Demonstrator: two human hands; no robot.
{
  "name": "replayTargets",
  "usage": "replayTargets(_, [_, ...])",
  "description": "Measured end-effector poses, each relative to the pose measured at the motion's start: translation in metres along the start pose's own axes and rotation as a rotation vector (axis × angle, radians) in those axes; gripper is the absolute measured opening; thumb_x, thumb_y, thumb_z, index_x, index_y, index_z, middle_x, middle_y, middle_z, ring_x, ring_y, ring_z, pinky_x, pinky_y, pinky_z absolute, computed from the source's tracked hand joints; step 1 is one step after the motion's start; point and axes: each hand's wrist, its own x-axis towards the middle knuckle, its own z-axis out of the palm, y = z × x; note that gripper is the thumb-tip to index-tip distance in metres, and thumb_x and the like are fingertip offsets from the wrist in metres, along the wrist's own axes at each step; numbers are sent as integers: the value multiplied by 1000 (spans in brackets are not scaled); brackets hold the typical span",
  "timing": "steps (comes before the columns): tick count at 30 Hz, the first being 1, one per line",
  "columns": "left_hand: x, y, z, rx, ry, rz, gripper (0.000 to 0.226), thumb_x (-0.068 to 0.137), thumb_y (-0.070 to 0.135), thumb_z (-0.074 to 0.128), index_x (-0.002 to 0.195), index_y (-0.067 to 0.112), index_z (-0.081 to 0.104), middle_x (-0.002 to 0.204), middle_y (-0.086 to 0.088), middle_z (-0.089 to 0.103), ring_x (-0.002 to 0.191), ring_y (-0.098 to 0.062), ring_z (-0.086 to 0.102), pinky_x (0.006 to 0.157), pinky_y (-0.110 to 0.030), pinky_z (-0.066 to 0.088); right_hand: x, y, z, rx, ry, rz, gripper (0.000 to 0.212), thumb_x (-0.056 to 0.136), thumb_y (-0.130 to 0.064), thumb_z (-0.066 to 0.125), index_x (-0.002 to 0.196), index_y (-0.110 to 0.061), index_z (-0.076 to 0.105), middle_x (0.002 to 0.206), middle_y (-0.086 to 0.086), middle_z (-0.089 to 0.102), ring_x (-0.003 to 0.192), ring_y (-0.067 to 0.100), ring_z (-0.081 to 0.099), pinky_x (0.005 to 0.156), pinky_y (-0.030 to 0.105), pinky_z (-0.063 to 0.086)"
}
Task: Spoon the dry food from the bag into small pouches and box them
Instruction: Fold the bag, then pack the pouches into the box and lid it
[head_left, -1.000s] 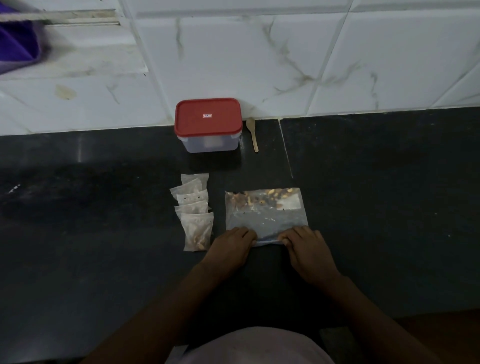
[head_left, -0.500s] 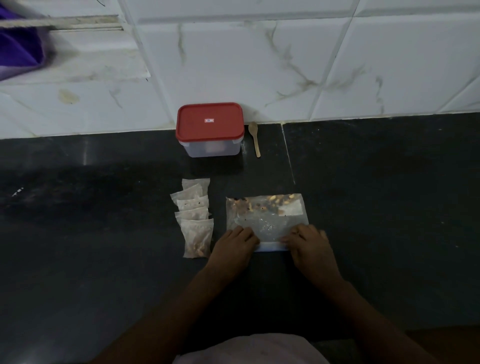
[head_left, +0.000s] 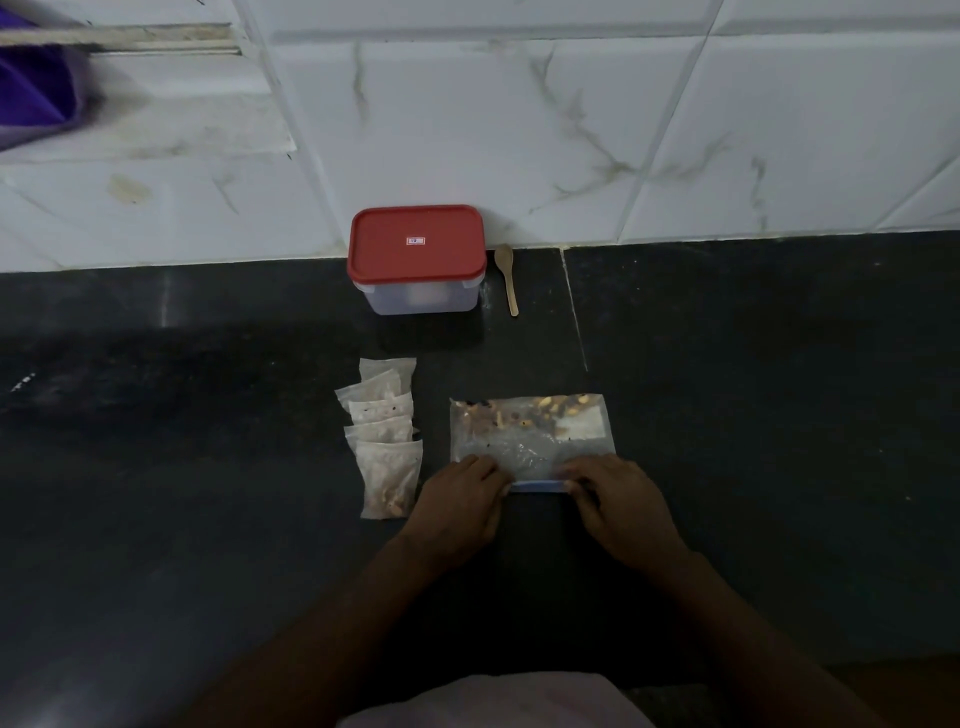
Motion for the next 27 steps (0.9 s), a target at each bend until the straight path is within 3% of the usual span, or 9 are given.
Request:
replayTargets(3, [3, -1, -5, -65, -11, -43, 33, 103, 29, 49, 136, 24, 53, 131, -1, 60, 116, -16, 58, 97, -29, 46, 9, 4, -2, 16, -31, -53, 27, 97, -36, 48, 111, -28, 70, 110, -10, 70, 101, 7, 61, 87, 33, 53])
replayTargets(5, [4, 0, -6, -40, -18, -31, 33, 102, 29, 50, 134, 23, 53, 132, -1, 57, 116, -17, 57, 92, -27, 45, 10, 6, 0, -13, -20, -75, 26, 98, -35, 51, 113, -28, 71, 112, -10, 69, 102, 7, 60, 87, 33, 53])
replayTargets(9, [7, -6, -1, 86, -7, 6, 37, 98, 33, 58, 133, 21, 58, 135, -3, 52, 119, -21, 52, 94, -32, 46, 10, 7, 3, -78, 111, 17, 16, 93, -26, 68, 109, -27, 74, 112, -8, 65, 100, 14, 56, 80, 35, 44])
replayTargets(11, [9, -11, 3, 135, -4, 13, 40, 95, 37, 60, 132, 23, 59, 133, -3, 54, 119, -22, 53, 96, -35, 45, 11, 4, 5, -90, 135, 5, 17, 93, -24, 60, 103, -24, 74, 107, -6, 65, 95, 16, 57, 77, 32, 39])
replayTargets(13, [10, -13, 4, 121, 7, 20, 38, 93, 37, 60, 129, 24, 60, 128, -2, 58, 114, -21, 55, 94, -34, 44, 9, 1, 8, -55, 109, -28, 22, 91, -21, 55, 101, -22, 75, 106, -4, 65, 96, 15, 59, 78, 29, 43])
replayTargets(16, [10, -14, 4, 127, 48, 37, 35, 95, 39, 49, 124, 26, 64, 120, 1, 61, 108, -17, 56, 89, -32, 44, 6, 0, 9, -20, 88, -4, 23, 86, -14, 66, 106, -21, 75, 109, -4, 67, 101, 14, 59, 83, 32, 52])
replayTargets(21, [9, -15, 2, 108, 67, 40, 37, 93, 45, 53, 123, 27, 65, 118, 4, 60, 109, -14, 53, 90, -29, 44, 5, 1, 9, -25, 69, 13, 25, 87, -21, 68, 111, -25, 74, 110, -8, 66, 101, 11, 58, 82, 33, 53])
replayTargets(27, [10, -10, 2, 135, 131, 38, 31, 97, 38, 47, 109, 24, 72, 104, 4, 66, 96, -15, 60, 81, -31, 49, 6, 4, 9, -35, 77, 0, 28, 90, -40, 66, 113, -26, 75, 112, -9, 65, 104, 12, 59, 83, 32, 52])
